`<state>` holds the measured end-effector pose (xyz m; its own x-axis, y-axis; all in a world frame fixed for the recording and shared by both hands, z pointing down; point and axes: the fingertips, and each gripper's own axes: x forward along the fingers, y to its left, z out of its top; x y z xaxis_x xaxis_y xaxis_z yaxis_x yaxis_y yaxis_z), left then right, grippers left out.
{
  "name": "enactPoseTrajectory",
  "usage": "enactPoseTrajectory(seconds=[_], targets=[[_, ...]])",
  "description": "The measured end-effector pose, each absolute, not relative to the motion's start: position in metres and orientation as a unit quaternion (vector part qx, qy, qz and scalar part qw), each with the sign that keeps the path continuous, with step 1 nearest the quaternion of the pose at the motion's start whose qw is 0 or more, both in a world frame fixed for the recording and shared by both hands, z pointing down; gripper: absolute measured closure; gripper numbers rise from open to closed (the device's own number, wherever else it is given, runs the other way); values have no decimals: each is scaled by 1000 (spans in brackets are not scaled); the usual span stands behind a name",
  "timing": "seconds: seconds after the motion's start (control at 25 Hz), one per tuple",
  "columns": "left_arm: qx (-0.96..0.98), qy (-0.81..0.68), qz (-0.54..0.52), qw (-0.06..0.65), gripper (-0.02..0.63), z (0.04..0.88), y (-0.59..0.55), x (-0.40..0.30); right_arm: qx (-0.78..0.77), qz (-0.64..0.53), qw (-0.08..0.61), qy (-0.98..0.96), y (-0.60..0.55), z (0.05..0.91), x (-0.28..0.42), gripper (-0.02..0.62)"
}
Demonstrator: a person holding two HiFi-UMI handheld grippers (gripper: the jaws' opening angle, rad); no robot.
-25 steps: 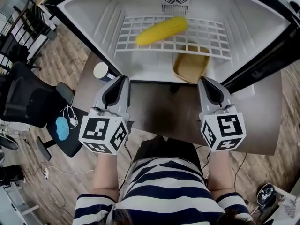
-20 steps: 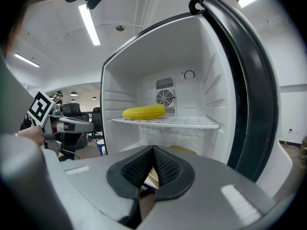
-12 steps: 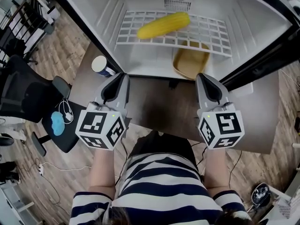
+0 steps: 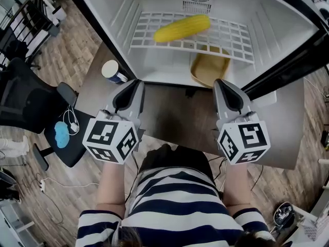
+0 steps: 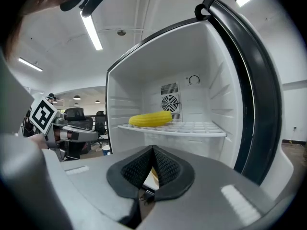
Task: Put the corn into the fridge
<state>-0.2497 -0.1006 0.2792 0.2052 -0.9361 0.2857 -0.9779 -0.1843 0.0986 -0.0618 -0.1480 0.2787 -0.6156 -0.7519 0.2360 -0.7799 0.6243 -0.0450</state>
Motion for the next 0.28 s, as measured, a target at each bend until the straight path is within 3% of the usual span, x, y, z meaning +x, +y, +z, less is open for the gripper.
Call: enactPoseTrajectory(seconds=[0.28], targets=[[764,-627,82,128,606,280,-98,-252,430,75,102,-894,-148,284,-60,597]])
